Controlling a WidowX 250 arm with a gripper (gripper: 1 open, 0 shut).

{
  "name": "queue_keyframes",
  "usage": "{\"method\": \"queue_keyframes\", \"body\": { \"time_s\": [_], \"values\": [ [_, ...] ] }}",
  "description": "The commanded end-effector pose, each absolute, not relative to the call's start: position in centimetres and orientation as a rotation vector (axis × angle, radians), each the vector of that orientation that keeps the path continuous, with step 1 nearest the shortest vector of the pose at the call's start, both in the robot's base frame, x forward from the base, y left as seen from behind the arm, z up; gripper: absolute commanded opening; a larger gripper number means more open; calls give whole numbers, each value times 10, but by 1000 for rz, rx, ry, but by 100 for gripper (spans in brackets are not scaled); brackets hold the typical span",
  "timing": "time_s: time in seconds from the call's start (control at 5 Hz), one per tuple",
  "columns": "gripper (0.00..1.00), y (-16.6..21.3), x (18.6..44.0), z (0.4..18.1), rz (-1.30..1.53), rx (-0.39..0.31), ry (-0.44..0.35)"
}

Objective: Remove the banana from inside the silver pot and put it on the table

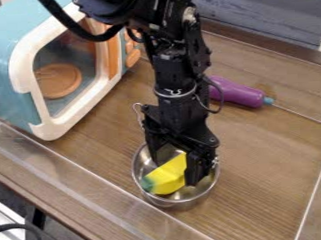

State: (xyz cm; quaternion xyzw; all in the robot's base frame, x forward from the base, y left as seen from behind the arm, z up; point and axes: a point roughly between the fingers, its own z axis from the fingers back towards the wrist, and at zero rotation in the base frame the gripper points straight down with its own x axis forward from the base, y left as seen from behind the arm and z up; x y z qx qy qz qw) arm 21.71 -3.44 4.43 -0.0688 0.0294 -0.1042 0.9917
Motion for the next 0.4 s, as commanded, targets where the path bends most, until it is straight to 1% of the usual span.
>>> {"method": "queue_keyframes", "body": {
  "time_s": [0.0, 0.2],
  "values": [
    [100, -32, 222, 53, -200, -142, 13],
    [100, -31, 221, 52, -194, -146, 15]
  ]
}}
